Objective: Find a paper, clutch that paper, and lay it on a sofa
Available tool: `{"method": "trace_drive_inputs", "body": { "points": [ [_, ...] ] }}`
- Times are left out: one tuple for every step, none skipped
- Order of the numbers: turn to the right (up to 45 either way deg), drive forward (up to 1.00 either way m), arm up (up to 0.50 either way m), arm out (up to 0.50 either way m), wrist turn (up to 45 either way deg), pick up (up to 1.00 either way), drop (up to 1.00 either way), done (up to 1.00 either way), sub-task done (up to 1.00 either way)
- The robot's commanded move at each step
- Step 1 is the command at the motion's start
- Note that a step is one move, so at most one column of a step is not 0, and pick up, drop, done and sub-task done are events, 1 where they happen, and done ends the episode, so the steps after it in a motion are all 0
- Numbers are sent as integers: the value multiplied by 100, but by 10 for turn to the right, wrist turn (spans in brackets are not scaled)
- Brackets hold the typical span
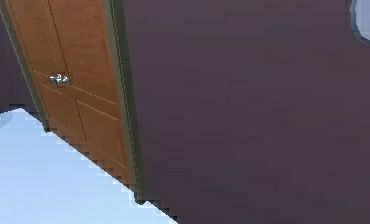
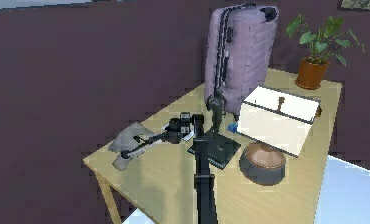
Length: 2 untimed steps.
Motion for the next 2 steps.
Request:
{"method": "trace_drive_inputs", "body": {
  "points": [
    [0, 0, 0, 0, 0, 100, 0, 0, 0],
    [0, 0, 10, 0, 0, 0, 0, 0, 0]
  ]
}}
